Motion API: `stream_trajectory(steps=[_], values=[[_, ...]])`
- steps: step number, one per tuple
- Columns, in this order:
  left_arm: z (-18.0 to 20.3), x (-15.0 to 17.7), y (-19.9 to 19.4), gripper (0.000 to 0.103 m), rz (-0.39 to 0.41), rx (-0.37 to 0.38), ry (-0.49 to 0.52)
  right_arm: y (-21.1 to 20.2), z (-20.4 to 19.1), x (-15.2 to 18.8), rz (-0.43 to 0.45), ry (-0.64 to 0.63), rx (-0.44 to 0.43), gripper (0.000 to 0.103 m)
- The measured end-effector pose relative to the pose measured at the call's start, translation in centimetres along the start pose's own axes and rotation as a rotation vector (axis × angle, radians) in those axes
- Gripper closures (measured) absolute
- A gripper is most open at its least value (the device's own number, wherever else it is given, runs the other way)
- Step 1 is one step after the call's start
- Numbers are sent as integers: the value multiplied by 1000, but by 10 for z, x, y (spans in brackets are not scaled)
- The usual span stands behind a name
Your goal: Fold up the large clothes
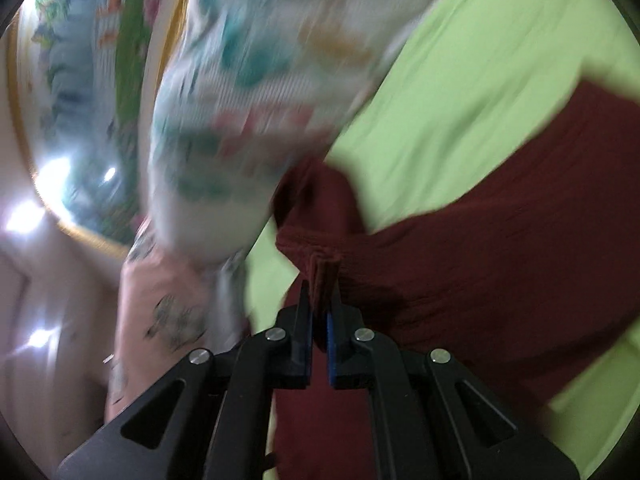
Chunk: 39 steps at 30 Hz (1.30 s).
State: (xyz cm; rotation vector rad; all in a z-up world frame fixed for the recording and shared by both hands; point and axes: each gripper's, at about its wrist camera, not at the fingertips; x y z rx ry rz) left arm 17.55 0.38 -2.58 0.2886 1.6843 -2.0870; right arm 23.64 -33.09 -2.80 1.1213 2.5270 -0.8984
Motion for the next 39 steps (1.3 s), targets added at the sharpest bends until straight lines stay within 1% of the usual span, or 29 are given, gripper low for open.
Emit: stream_trajectory(steps=[2, 4, 6, 8, 9, 11, 13, 14, 15, 16, 18, 19, 21, 23, 24, 25, 26, 27, 28, 29, 30, 31, 33, 34, 35, 36, 37, 38, 39], values=[[-10, -1, -3, 9, 7, 9, -13, 41, -18, 17, -65, 6, -55, 98], [-26, -2, -7, 9, 15, 16, -33, 88, -34, 33, -133, 3, -76, 98], [-35, -3, -8, 9, 19, 14, -49, 131, -41, 48, -192, 25, -104, 98], [-45, -5, -10, 9, 24, 20, -58, 161, -43, 58, -230, 41, -120, 98], [-48, -6, -10, 9, 27, 21, -58, 176, -44, 64, -262, 60, -143, 98], [-52, -8, -9, 9, 25, 26, -53, 193, -44, 74, -293, 84, -165, 96], [-52, -12, -5, 9, 31, 40, -41, 210, -50, 83, -335, 58, -159, 94], [-51, -15, -1, 9, 30, 45, -33, 215, -51, 84, -354, 48, -133, 88], [-49, -17, 2, 9, 28, 49, -30, 215, -51, 86, -359, 50, -122, 77], [-47, -21, 8, 9, 25, 63, -26, 214, -50, 88, -352, 60, -127, 71], [-45, -29, 18, 9, 18, 89, -28, 198, -51, 84, -310, 63, -169, 54], [-43, -37, 29, 10, 0, 117, -38, 190, -53, 83, -294, 56, -183, 51], [-39, -48, 45, 11, -40, 155, -57, 158, -57, 76, -241, 17, -178, 51], [-31, -62, 69, 17, -92, 206, -71, 130, -61, 72, -191, -15, -166, 51], [-28, -67, 80, 20, -114, 215, -80, 112, -61, 72, -159, -32, -157, 50], [-25, -71, 88, 28, -131, 224, -86, 90, -60, 72, -125, -51, -135, 50], [-23, -75, 99, 38, -143, 224, -96, 74, -59, 73, -99, -65, -115, 49], [-22, -77, 106, 44, -141, 214, -100, 54, -57, 73, -69, -74, -91, 48], [-20, -79, 109, 60, -128, 206, -98, 35, -54, 75, -41, -77, -64, 47], [-18, -81, 111, 85, -103, 199, -87, 19, -50, 76, -21, -76, -41, 46], [-17, -83, 113, 96, -100, 213, -85, 3, -46, 78, 4, -76, -18, 46], [-18, -84, 113, 96, -100, 228, -94, -9, -42, 79, 26, -73, 10, 46], [-19, -86, 104, 97, -48, 216, -96, -31, -31, 79, 63, -66, 94, 46], [-21, -88, 97, 97, -16, 206, -99, -39, -29, 79, 79, -71, 121, 46], [-28, -90, 87, 97, 30, 182, -108, -50, -26, 77, 96, -79, 158, 46], [-36, -94, 81, 97, 54, 158, -117, -60, -23, 74, 115, -91, 206, 46], [-49, -98, 77, 97, 93, 104, -133, -69, -19, 69, 129, -103, 259, 46], [-59, -101, 76, 97, 99, 84, -146, -74, -14, 63, 131, -115, 308, 45], [-67, -103, 79, 97, 79, 96, -159, -76, -11, 58, 128, -122, 338, 43]])
Point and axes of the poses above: each gripper's, at about its wrist camera, not at the fingertips, and y roughly the way its jaws point, z to its right, x to its underside, and after that the axes turned 13 degrees about -y, right-handed
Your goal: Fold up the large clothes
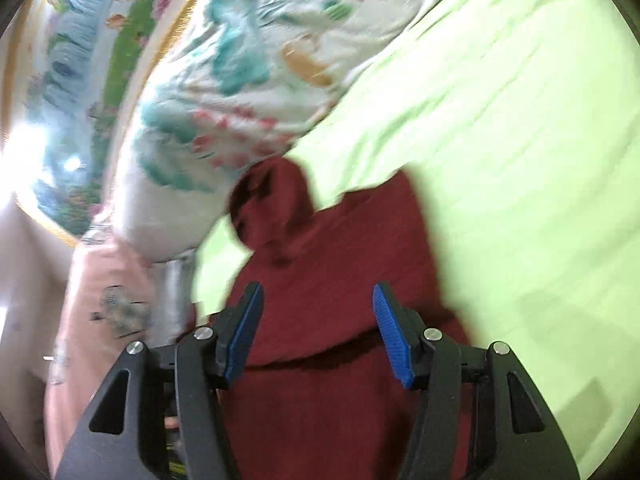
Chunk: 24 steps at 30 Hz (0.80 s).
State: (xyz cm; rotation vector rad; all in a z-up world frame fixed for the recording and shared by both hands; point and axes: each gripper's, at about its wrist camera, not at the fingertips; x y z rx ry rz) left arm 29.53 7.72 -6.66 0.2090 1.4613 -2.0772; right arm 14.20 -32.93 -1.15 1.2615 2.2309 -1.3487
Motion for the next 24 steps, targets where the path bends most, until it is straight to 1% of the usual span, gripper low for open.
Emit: stream_trajectory(steps=[2, 4, 5, 6, 9, 11, 12, 13, 14, 15, 16, 18, 19, 20, 21, 22, 23, 24], values=[[-7, -2, 1, 97, -14, 27, -15, 9, 13, -11, -18, -17, 45, 40], [-5, 0, -1, 97, 8, 7, 5, 25, 27, -20, -61, -31, 89, 39], [-4, 1, -1, 97, 6, 4, 4, 39, 33, -24, -100, -30, 101, 39], [-5, 2, 1, 97, -1, 6, -6, 55, 39, -29, -144, -31, 98, 39], [-10, 3, 8, 97, -24, -11, -21, 93, 50, -35, -216, -37, 107, 39], [-13, 8, 9, 97, -28, -16, -21, 110, 56, -36, -241, -43, 99, 40], [-11, 9, 10, 97, -25, -23, -15, 116, 58, -38, -232, -45, 80, 58], [-9, 10, 9, 97, -25, -27, -8, 118, 58, -39, -246, -48, 74, 84], [-9, 10, 8, 97, -26, -27, -3, 121, 59, -39, -274, -34, 61, 97], [-7, 10, 10, 97, -28, -30, 5, 116, 60, -42, -259, -25, 54, 97], [-2, 11, 12, 97, -36, -25, 17, 105, 55, -46, -216, -60, 62, 97], [6, 12, 18, 97, -53, 3, 25, 82, 44, -54, -154, -135, 129, 97], [9, 13, 20, 97, -58, 7, 31, 75, 43, -57, -136, -153, 168, 97], [16, 16, 24, 97, -60, 1, 47, 73, 43, -58, -137, -171, 205, 97], [20, 19, 28, 97, -61, -11, 64, 76, 44, -57, -153, -191, 245, 97], [23, 21, 30, 97, -59, -24, 75, 84, 50, -54, -184, -184, 269, 97], [26, 22, 32, 97, -52, -37, 86, 89, 56, -51, -217, -161, 267, 96], [26, 22, 32, 97, -51, -36, 87, 91, 61, -48, -237, -130, 272, 94]])
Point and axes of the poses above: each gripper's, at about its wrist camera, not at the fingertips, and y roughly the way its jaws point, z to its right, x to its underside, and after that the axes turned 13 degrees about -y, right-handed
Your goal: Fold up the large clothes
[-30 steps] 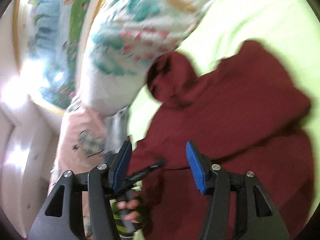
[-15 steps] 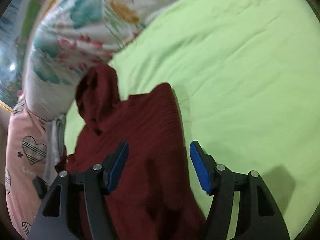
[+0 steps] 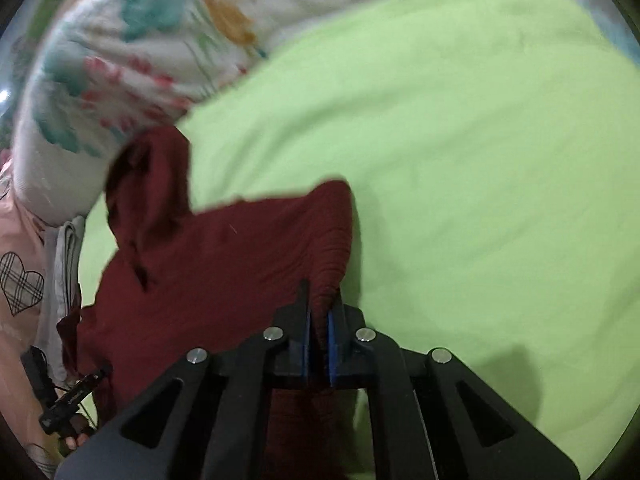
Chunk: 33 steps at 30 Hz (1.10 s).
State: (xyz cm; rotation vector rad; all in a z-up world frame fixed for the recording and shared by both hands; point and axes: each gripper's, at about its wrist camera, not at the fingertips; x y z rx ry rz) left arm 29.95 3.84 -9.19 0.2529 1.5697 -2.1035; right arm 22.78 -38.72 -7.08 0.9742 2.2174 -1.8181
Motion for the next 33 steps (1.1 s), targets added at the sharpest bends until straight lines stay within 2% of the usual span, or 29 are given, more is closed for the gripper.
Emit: stream_trajectory(steps=[2, 3, 5, 7, 8, 9, 10, 11, 13, 15, 17, 18, 20, 21, 22, 25, 27, 29, 31, 33], values=[[-4, -2, -4, 97, 7, 14, -12, -14, -3, 5, 45, 18, 46, 90], [-6, -2, -5, 97, 9, 17, -15, -29, -13, 9, 102, 3, 89, 90], [-10, -3, -5, 96, 5, 27, -25, -41, -35, 17, 144, -57, 41, 88], [-12, -2, -4, 96, -1, 30, -29, -34, -62, 30, 96, -172, -35, 76], [-15, -1, -6, 95, -4, 37, -38, -27, -69, 36, 59, -204, -34, 69], [-20, 0, -10, 94, -6, 48, -51, -16, -71, 43, 12, -214, -10, 68], [-26, 1, -15, 89, -4, 54, -61, -9, -67, 47, -14, -198, 1, 68], [-33, 1, -21, 86, 2, 57, -76, -8, -59, 50, -12, -160, -28, 68], [-54, 0, -38, 87, 28, 35, -119, -17, -52, 49, 13, -91, -77, 68], [-75, -6, -54, 82, 57, 33, -163, -28, -53, 49, 30, -68, -113, 64], [-98, -16, -70, 66, 97, -8, -208, -41, -61, 53, 61, -62, -181, 55], [-107, -24, -77, 61, 126, -39, -221, -46, -66, 55, 70, -58, -215, 49], [-124, -43, -87, 44, 174, -117, -234, -53, -83, 63, 79, -70, -271, 46], [-134, -58, -90, 41, 193, -170, -244, -56, -91, 67, 77, -86, -294, 45], [-142, -68, -91, 37, 205, -190, -249, -57, -99, 71, 70, -100, -309, 45], [-168, -107, -97, 36, 229, -215, -287, -55, -123, 77, 48, -138, -328, 44], [-184, -135, -103, 36, 239, -158, -323, -55, -132, 81, 46, -157, -321, 43], [-196, -156, -107, 36, 260, -141, -346, -55, -138, 84, 45, -171, -316, 42], [-198, -184, -98, 36, 241, -160, -322, -52, -141, 86, 37, -183, -319, 42], [-193, -200, -80, 40, 210, -233, -249, -46, -146, 88, 21, -187, -329, 42]])
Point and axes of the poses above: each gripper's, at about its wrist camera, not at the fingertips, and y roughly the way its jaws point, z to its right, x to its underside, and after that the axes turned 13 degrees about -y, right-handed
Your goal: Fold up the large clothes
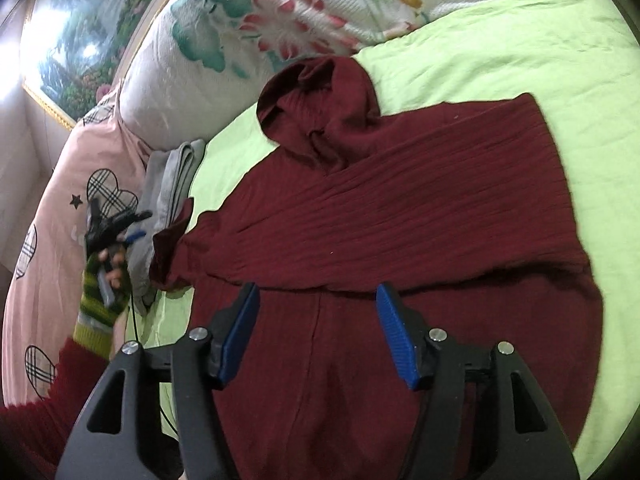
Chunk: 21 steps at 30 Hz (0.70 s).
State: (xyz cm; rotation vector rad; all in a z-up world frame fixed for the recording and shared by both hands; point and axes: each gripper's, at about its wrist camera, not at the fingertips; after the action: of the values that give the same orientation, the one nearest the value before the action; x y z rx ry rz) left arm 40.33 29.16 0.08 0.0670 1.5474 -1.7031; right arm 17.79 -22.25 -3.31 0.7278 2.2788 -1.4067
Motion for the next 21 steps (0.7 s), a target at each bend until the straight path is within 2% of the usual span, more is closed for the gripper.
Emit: stream_trajectory(steps=[1, 3, 5, 7, 8, 10, 13, 14, 17, 19, 21], values=[[9, 0, 15, 42, -17, -50, 54, 5, 0, -1, -9, 8, -8, 41], [21, 13, 45, 49, -86, -103, 134, 13, -2, -2, -28, 26, -27, 41], [29, 29, 69, 49, -132, -149, 194, 18, -4, -3, -31, 36, -40, 41], [29, 39, 85, 46, -150, -177, 215, 20, -4, -4, -33, 36, -36, 41], [27, 41, 88, 43, -139, -179, 211, 20, -4, -4, -34, 37, -34, 41], [22, 39, 86, 43, -128, -152, 176, 20, -2, -4, -34, 44, -30, 41], [25, 36, 83, 43, -141, -152, 193, 21, -3, -4, -42, 46, -22, 41], [24, 33, 79, 43, -136, -131, 179, 21, -3, -4, -47, 46, -21, 41], [16, 25, 60, 42, -112, 1, 109, 21, -3, -4, -38, 53, -32, 41], [22, 27, 66, 34, -138, -10, 158, 22, -4, -3, -38, 56, -27, 41], [31, 37, 82, 33, -210, -44, 224, 26, -5, -2, -46, 60, -36, 41]])
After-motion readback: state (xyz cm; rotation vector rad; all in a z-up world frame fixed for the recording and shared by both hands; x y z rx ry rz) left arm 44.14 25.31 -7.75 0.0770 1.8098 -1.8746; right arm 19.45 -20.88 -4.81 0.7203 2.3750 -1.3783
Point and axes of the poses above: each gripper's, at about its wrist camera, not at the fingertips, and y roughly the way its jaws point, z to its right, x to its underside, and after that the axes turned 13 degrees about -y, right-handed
